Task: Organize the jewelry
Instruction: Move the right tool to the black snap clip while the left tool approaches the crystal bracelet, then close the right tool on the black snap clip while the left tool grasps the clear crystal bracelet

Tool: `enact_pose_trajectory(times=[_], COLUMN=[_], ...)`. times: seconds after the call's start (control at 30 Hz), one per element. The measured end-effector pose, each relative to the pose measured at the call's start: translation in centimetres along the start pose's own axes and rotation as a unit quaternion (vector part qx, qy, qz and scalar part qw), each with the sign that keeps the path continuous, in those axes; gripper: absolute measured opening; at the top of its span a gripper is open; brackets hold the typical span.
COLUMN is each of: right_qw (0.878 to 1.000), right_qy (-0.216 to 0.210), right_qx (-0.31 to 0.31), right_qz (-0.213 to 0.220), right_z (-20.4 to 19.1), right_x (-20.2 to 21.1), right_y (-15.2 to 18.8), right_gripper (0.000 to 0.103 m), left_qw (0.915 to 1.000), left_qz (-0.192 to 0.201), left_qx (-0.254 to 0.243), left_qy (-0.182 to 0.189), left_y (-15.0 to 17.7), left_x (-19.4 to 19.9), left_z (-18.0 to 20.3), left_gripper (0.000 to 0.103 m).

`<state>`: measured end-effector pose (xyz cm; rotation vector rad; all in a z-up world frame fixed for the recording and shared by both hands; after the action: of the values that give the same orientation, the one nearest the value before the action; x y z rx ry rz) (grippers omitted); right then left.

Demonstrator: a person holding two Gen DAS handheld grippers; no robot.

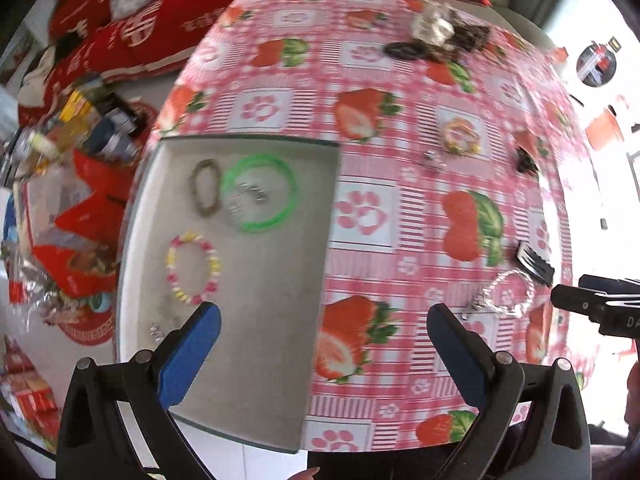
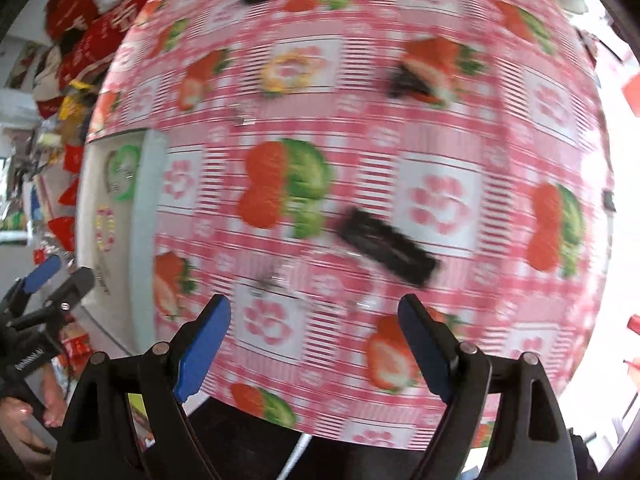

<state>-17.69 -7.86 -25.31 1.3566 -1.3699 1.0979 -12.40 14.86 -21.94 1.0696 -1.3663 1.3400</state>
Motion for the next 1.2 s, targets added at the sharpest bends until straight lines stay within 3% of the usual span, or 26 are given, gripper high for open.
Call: enact_pose_trajectory(times=[0.23,0.43,0.63,0.83,1.07,1.2], right_qw=[0.999,0.997,0.984,0.972,0.966,0.965], right_qy=[0.041,0.072,0.124,0.141,0.141,0.13], right_qx=[-0.013,0.024,0.123,0.185,0.214,0.227], right_qz=[-0.01,-0.022,-0.028,-0.035,-0.022,-0.007], right_z=[5.0,6.6,6.7,6.2,4.9,2.9], right_x=[-0.2,-1.5,-3.3,-5.7,-7.7,-8.2], right_y=[2.0,2.5,1.6,1.0,-1.5,-4.0], right_gripper=[0.088,0.087,0.087,0.087,0.086,0.079], left_qw=[0.9989,0.9958,0.9919,0.9888,0.989,0.9886], left_qz=[-0.008,-0.03,-0.055,-0.062,-0.066,-0.068], left_qx=[-0.046,-0.086,-0.114,-0.134,-0.132,-0.133], left_qy=[-0.009,0.008,0.018,0.021,0.017,0.017], left_y=[0.4,2.0,3.7,4.8,5.5,5.9], left_x=[-1.1,-2.8,-5.3,-6.9,-7.5,-7.7], left_z=[3.8,7.2,10.4,12.1,12.0,12.1], left_gripper=[0.103,0.103,0.098,0.098,0.098,0.098])
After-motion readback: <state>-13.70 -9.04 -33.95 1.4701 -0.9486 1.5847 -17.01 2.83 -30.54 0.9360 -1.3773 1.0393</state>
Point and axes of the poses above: each gripper's, at about its wrist camera, not at the fingertips, and x roughly against the way its jaws point, z to its right, y to its underside, the point moved 10 cm from there along -x, roughly the way its jaws point, and after that the axes turned 9 degrees about x, right-handed, at the moved point
